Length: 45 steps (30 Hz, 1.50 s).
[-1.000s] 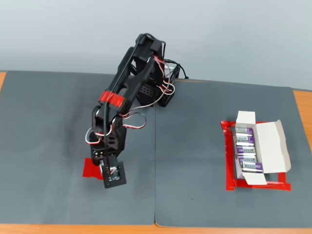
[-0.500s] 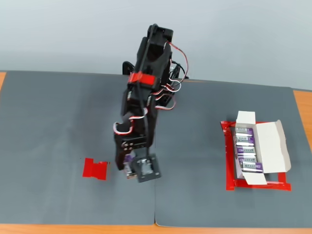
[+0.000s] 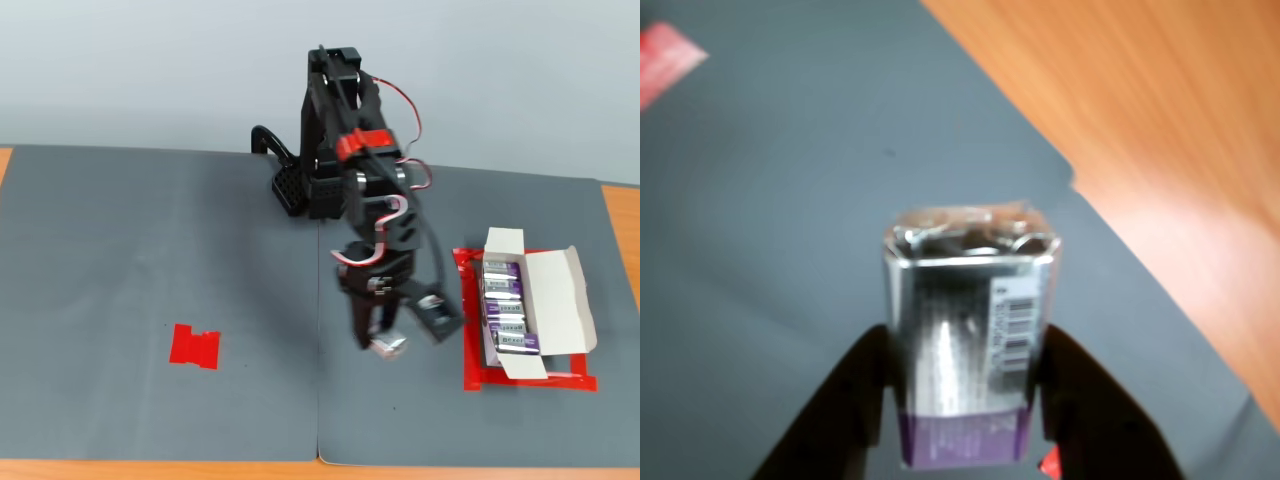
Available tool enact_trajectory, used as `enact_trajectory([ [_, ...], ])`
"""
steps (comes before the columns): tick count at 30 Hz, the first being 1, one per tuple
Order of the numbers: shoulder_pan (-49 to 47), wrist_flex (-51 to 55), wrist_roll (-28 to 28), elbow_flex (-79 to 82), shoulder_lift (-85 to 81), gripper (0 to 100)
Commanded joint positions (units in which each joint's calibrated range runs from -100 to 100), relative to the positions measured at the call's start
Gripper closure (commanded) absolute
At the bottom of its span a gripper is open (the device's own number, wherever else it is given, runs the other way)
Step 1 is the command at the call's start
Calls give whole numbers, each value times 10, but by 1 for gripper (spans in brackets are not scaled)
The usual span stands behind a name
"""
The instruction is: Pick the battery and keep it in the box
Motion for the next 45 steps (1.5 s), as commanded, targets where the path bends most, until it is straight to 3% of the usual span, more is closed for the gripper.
enact_trajectory([
  [1,-45,2,-2,-33,-34,98],
  [17,-232,-6,-2,-34,0,97],
  [45,-321,-7,-15,-172,221,97],
])
